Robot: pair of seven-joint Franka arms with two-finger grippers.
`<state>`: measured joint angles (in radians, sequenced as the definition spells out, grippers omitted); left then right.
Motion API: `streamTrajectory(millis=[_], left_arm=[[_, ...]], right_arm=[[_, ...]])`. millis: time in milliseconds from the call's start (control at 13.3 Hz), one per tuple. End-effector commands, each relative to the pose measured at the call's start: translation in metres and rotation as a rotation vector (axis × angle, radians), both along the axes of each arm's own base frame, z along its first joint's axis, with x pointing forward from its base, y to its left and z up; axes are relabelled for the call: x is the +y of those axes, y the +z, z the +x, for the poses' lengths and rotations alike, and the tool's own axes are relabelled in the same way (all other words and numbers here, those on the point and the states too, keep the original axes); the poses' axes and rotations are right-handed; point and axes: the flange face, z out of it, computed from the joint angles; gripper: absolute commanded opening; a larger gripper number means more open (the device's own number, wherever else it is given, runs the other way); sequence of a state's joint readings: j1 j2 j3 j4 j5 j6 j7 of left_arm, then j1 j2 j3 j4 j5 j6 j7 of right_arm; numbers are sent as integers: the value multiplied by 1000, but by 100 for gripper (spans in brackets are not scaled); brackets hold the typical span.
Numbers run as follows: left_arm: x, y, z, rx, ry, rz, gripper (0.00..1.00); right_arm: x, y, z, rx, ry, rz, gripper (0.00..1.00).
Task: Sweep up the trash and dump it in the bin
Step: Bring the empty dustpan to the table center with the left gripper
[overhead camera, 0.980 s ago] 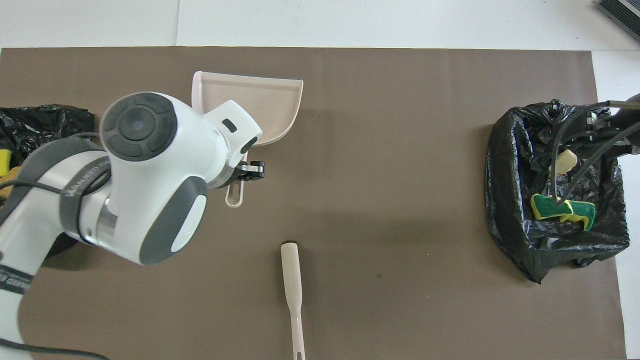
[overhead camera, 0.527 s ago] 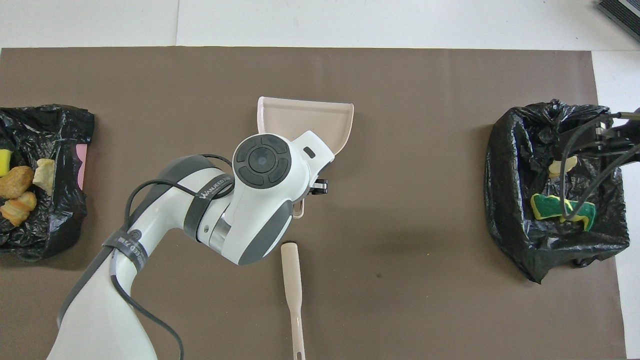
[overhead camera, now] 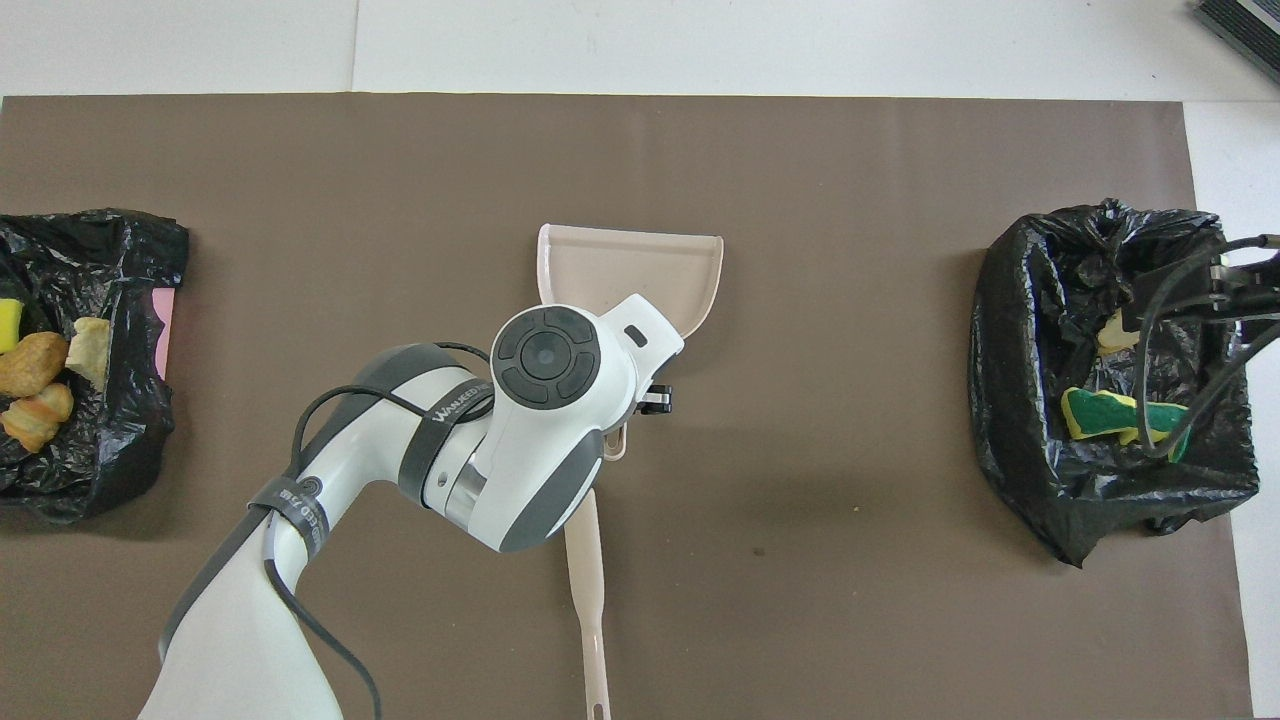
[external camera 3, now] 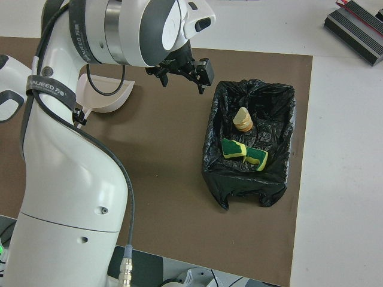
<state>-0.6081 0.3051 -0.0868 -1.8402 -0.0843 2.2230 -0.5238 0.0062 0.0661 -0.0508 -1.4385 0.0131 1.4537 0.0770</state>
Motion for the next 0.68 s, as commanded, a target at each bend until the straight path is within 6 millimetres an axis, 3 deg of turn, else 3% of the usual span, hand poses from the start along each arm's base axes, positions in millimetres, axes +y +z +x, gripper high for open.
streamTrajectory(millis=[0, 75, 151, 377, 452, 603], left_arm=[[0, 0, -5, -5, 60, -19, 18], [1, 0, -4, -5, 69, -19, 84], [1, -1, -5, 1, 71, -15, 100], [14, -1, 1, 20, 91, 2, 100], [26, 3, 8, 28, 109, 13, 100], [71, 16, 29, 54, 160, 42, 100]], right_arm=[[-1, 1, -6, -4, -10, 12, 100], [-2, 1, -6, -4, -13, 12, 100], [-2, 1, -6, -4, -11, 11, 100], [-2, 1, -6, -4, -10, 11, 100], [-2, 1, -6, -4, -10, 11, 100], [-2, 1, -6, -4, -11, 11, 100]])
